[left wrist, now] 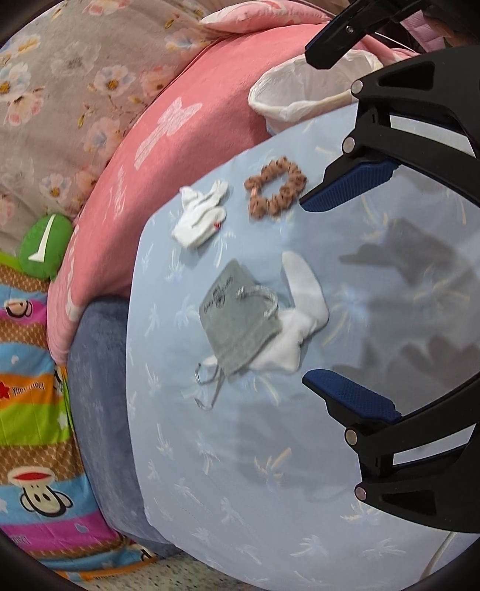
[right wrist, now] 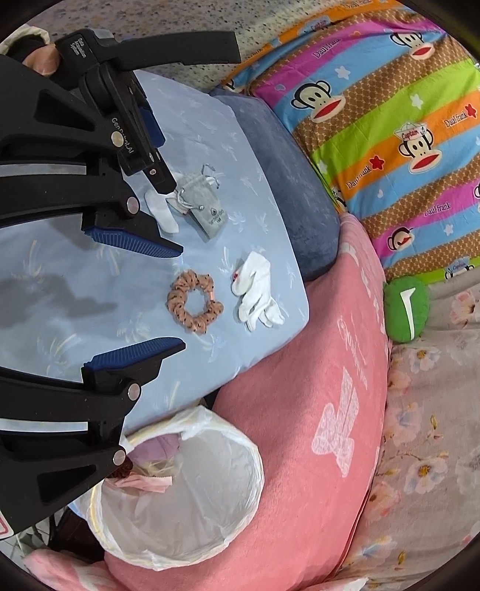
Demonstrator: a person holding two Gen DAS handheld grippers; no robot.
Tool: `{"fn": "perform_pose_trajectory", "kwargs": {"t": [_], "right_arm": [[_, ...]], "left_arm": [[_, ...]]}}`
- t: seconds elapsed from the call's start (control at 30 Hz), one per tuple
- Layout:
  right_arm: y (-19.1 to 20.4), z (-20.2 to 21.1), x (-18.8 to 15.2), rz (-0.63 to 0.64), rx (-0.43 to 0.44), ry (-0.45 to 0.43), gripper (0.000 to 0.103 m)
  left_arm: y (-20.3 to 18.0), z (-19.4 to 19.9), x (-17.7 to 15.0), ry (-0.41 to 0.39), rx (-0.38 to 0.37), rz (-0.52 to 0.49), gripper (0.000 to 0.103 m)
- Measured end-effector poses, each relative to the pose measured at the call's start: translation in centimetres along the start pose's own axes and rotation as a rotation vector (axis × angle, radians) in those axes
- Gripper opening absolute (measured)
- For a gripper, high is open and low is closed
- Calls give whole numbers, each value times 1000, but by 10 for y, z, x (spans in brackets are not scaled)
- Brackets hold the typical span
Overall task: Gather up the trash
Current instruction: 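Move both open tools back over the gray pouch and white sock, then grasp the white sock with the left tool while the right grasps the gray pouch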
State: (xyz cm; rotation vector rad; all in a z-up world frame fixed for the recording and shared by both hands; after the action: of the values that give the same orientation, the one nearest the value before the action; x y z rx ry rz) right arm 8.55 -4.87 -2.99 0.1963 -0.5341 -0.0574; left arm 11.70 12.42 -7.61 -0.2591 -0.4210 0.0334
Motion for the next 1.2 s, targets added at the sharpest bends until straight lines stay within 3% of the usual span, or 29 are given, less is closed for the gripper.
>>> {"fn": "perform_pose_trajectory", "kwargs": {"t": [0.27,0.43,0.63,0.7,0.77,1.2], "right_arm": [[26,-26,13,43,8,29,45],[42,-44,26,52,34,49,45],[63,-67,37,69,48,77,45],[68,-74,39,75,56,90,45],[73,-81,39,81,60,101,45],[110,-151,43,101,116,219,45]], "left_arm": [[35,-19,13,40,9,81,83],[42,-29,21,48,9,81,81],[41,-45,19,113,-48,50,39],[42,-44,18,115,-65,41,34],[43,-41,18,111,-81,30,21],[67,-33,18,114,-97,55,18]]}}
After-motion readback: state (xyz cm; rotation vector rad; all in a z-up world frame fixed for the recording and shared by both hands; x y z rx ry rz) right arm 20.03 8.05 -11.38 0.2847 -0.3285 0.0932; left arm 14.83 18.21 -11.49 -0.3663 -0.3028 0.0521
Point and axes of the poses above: each gripper's, at about its wrist camera, not at the fingertips, and z roughly against the way its jaws point, y to its left, x to its top, the point moved 4 cm from there along -z, roughly the way its jaws point, and after that the axes turned 13 degrees about y, right-handed, at the moved point
